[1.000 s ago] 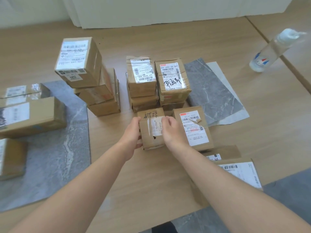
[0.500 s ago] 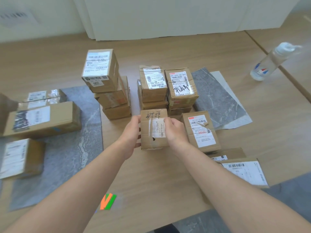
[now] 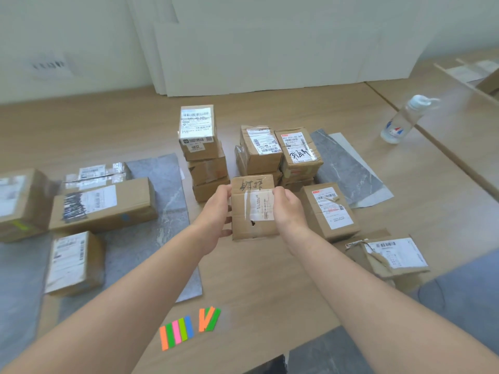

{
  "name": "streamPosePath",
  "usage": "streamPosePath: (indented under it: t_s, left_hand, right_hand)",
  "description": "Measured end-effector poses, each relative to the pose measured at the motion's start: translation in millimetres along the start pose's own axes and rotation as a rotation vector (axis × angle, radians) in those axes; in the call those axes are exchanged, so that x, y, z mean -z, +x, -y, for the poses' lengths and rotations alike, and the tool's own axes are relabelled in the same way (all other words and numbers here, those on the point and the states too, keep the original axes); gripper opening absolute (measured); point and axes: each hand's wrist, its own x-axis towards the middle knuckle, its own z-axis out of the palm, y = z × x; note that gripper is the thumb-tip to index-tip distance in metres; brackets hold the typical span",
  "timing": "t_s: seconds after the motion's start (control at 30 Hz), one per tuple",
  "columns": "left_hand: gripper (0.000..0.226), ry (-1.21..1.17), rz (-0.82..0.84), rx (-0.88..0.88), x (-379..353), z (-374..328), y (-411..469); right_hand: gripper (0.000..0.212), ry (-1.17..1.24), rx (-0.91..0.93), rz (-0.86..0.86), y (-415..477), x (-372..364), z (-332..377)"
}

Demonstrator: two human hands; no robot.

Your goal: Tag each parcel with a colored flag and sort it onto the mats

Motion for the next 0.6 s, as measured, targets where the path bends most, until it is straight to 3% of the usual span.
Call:
streamPosePath:
  t_s: [0.33,0.6]
  left_hand:
    - [0.035,0.017,-0.019,-0.047,35,12,-55]
    - [0.031,-0.039,-0.105,-0.052,59,69,-119]
  right_hand:
    - [0.045,0.049,0.046,0.015,-49,-21,-9]
    - [0.047,0.014,0.073,0.123,-109,-35,-50]
